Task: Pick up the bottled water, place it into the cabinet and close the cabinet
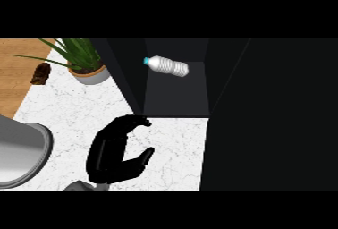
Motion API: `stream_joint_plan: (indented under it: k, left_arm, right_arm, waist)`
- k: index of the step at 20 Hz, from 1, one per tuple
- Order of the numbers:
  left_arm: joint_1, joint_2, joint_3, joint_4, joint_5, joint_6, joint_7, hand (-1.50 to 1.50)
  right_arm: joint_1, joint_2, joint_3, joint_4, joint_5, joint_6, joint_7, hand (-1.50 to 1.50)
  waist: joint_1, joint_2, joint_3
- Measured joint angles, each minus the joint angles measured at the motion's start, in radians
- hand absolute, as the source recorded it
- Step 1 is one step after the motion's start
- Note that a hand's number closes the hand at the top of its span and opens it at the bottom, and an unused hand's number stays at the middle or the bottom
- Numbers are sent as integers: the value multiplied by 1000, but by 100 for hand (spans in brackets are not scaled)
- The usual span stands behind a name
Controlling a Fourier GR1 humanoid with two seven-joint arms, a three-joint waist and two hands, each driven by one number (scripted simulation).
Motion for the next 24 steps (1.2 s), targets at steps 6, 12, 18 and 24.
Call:
stream_joint_plan:
  k: [6, 12, 18, 24]
  left_arm:
    - [140, 97, 68, -125, 48, -30, -8, -150]
    - [263, 175, 144, -218, 134, -98, -13, -150]
    - [346, 239, 211, -264, 190, -152, -17, -150]
    - [414, 296, 263, -303, 238, -218, -19, -150]
  right_arm:
    - [35, -38, 97, -14, 33, 49, -38, 150]
    - [14, -80, 229, -16, 56, 80, 0, 150]
    - [-56, -104, 273, -18, 71, 55, 38, 150]
    - [-66, -91, 305, -17, 74, -26, 62, 150]
  waist:
    - [-9, -3, -1]
    - [1, -5, -4]
    - [22, -10, -10]
    - [45, -2, -13]
